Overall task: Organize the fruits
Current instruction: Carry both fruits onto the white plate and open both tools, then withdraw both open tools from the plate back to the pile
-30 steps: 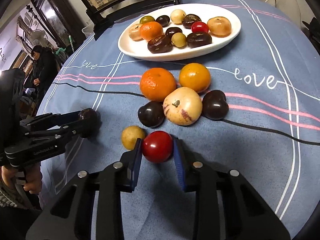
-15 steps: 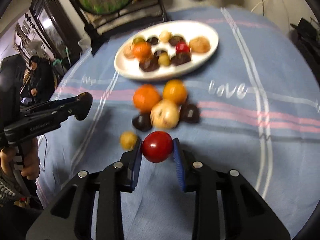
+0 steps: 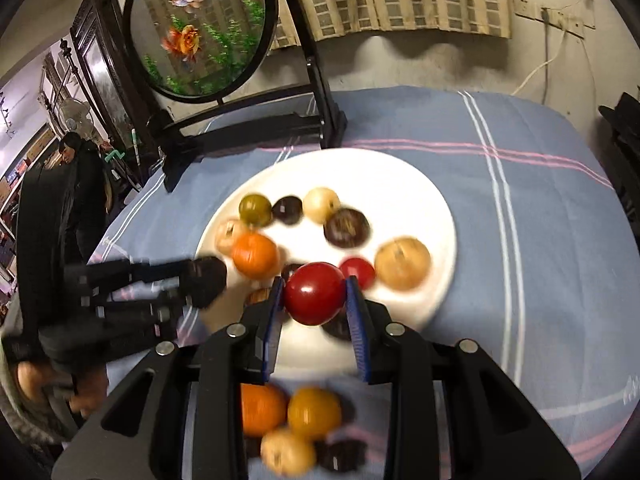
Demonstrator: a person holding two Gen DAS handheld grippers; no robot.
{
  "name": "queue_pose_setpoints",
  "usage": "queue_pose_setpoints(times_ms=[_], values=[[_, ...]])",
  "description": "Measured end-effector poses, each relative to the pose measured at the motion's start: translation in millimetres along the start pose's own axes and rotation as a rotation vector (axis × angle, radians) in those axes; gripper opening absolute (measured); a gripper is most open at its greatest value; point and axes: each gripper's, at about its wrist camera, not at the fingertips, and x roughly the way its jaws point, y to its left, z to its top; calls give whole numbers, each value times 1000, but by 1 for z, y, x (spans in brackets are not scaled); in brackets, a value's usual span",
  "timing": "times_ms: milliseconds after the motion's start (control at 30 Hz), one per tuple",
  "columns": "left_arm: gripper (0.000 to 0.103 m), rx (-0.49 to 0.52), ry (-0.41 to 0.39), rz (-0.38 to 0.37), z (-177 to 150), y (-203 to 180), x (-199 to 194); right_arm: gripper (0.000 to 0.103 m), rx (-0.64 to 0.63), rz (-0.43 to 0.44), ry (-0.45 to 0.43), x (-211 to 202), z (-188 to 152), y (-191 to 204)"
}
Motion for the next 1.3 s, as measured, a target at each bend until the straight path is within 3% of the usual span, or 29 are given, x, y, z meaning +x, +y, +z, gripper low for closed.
queue_pose_setpoints(times_ms=[233, 333, 367, 400, 433, 667, 867, 1100, 1300], values=[[48, -12, 27, -6, 0, 3, 26, 32, 27, 41, 29, 44, 19, -5], [66, -25, 18, -11, 4, 2, 28, 33, 53, 47, 53, 52, 21, -6], [69, -32, 12, -15, 5, 2, 26, 38, 55, 46, 49, 52, 21, -5], [71, -33, 3, -11, 5, 2, 24, 60, 57, 39, 31, 49, 19, -5], [76, -31, -2, 0, 4, 2, 21, 68, 58, 25, 6, 44, 19, -4], [78, -79, -42, 21, -8, 13, -18, 70, 83, 38, -82, -4, 11, -3], [86, -85, -18, 123, -57, 30, -54, 70, 185, 5, -73, -56, -46, -7], [86, -105, 62, 170, -143, 56, -86, 69, 167, -104, -29, -99, -118, 11], [88, -132, 34, 167, -171, 71, -115, 69, 151, -133, 31, -127, -156, 32]])
